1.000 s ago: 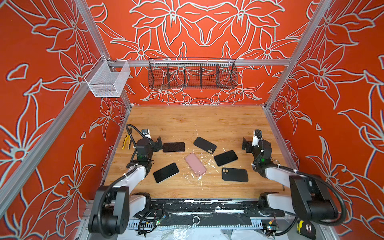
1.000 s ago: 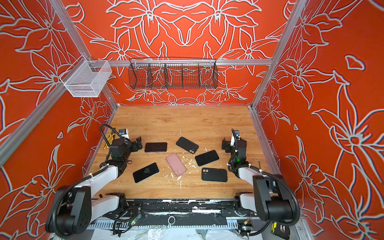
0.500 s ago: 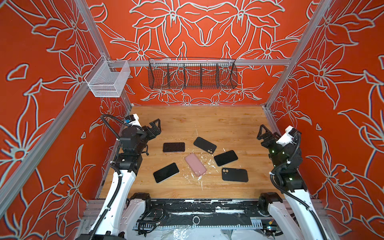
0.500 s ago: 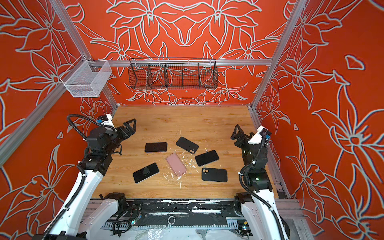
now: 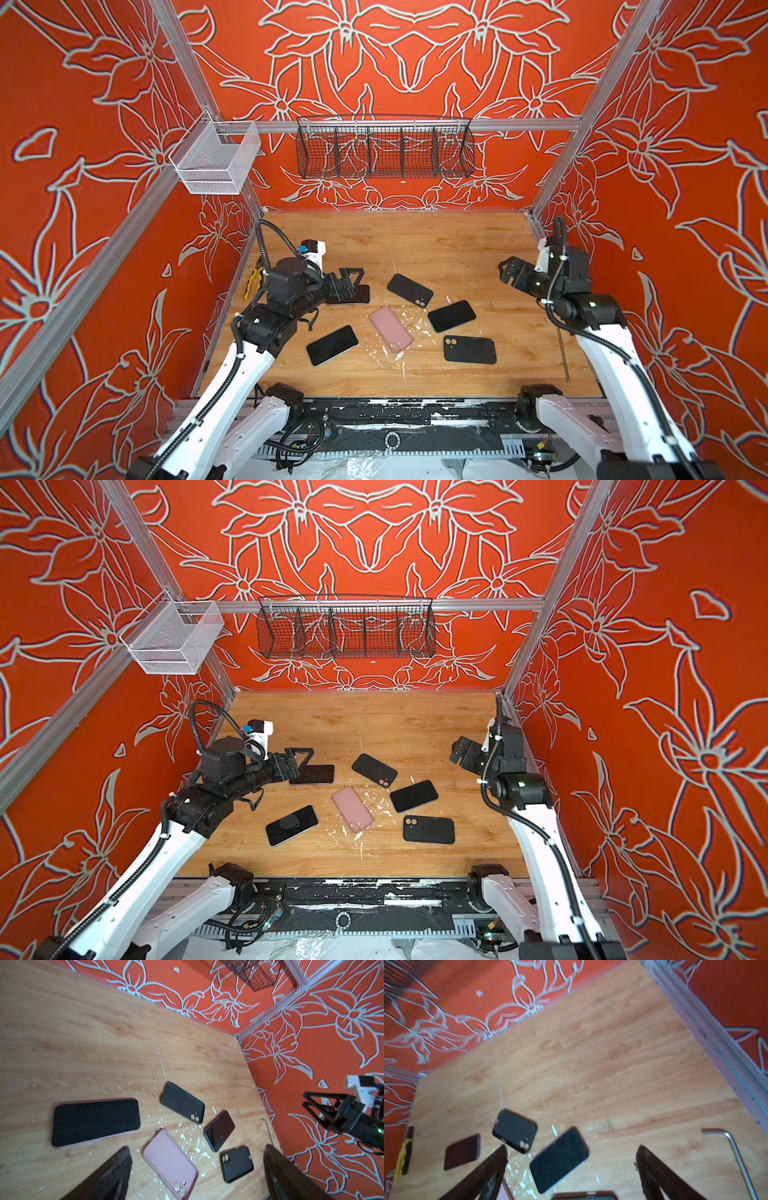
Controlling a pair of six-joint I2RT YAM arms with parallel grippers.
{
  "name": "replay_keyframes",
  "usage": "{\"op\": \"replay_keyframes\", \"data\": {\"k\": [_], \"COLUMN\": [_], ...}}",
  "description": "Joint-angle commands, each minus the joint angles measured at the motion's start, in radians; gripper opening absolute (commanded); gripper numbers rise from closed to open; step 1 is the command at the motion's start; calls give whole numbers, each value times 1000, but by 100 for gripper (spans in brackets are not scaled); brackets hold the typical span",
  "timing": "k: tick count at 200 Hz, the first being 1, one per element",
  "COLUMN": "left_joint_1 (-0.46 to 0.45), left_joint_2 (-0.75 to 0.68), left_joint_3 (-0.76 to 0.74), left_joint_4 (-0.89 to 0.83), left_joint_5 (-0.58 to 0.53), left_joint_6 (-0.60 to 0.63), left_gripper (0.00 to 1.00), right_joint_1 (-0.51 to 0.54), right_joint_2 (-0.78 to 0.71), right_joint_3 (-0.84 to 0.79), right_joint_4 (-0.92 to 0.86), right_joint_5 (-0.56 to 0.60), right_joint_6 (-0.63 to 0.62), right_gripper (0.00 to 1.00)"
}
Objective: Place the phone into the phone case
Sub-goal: 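Raise both arms from rest and reach toward the phones on the table, then lower both grippers onto the bare purple-edged dark phone from opposite sides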
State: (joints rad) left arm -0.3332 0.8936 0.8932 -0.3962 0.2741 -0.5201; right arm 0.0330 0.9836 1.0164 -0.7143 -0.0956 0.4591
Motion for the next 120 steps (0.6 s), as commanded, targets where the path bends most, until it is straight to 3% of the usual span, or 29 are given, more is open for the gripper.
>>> {"op": "replay_keyframes", "data": {"k": [1, 44, 78, 120], "left_joint_1": [-84, -219, -261, -311], "left_joint_2": [84, 251, 385, 528], "left_joint_3": [35, 36, 30, 52], "left_joint_4": [-75, -27, 88, 184], "left_joint_5": [-5, 15, 111, 155], "left_joint_6": [-36, -154, -231, -264], "left_gripper": [97, 97, 97, 97], "right_joint_1": [-2, -2, -2, -2], "right_joint_2": [81, 219, 276, 436], "right_joint_3": [18, 2, -19, -1], "right_joint_4": [-139, -97, -60, -50], "right_joint_5": [-71, -158, -145, -195], "right_joint_6": [-41, -70, -110, -138], "right_gripper": [98, 98, 98, 98]}}
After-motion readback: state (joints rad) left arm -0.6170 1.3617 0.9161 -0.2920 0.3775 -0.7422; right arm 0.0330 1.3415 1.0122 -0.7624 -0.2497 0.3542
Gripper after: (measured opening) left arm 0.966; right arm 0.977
